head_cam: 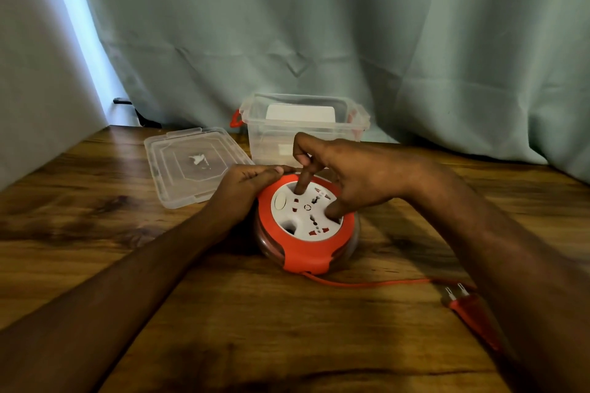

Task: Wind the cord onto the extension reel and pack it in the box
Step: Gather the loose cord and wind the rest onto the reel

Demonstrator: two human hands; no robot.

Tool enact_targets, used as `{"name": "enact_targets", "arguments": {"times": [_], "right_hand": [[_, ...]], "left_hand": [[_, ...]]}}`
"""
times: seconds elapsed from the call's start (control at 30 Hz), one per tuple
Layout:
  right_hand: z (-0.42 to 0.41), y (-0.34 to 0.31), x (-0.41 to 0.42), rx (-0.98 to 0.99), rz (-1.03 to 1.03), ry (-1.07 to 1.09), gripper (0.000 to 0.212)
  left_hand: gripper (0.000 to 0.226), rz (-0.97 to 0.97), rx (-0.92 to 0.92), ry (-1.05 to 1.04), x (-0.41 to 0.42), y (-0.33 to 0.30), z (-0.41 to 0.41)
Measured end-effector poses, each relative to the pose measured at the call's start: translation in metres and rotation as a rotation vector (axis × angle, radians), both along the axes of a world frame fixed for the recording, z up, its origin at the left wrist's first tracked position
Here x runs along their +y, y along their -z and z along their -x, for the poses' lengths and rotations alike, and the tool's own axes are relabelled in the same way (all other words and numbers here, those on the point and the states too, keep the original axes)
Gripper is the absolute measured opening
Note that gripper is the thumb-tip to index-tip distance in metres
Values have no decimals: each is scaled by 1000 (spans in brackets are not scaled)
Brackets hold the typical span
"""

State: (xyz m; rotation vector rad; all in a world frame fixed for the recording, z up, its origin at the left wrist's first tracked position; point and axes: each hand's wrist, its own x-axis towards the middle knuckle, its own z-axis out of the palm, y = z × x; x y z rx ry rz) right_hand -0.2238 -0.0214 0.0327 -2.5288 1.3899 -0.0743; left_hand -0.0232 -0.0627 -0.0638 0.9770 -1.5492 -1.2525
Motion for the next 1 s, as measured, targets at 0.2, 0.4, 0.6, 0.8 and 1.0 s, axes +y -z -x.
{"name": "enact_targets", "arguments": {"times": [0.2, 0.4, 0.6, 0.8, 1.0], "right_hand": [[-6, -1, 5, 84, 92, 1, 83], [-9, 6, 7, 128, 142, 52, 82], [-19, 15, 4, 201, 228, 49, 56], [-27, 16, 4, 228, 193, -2, 34], [1, 0, -3, 11, 75, -32, 45]], "left_hand": [[28, -54, 26, 27, 1, -4, 1], [25, -123, 71, 24, 3, -10, 1], [24, -76, 86, 24, 3, -6, 2], [26, -53, 89, 37, 0, -4, 0], [26, -32, 21, 3, -3, 0, -1]]}}
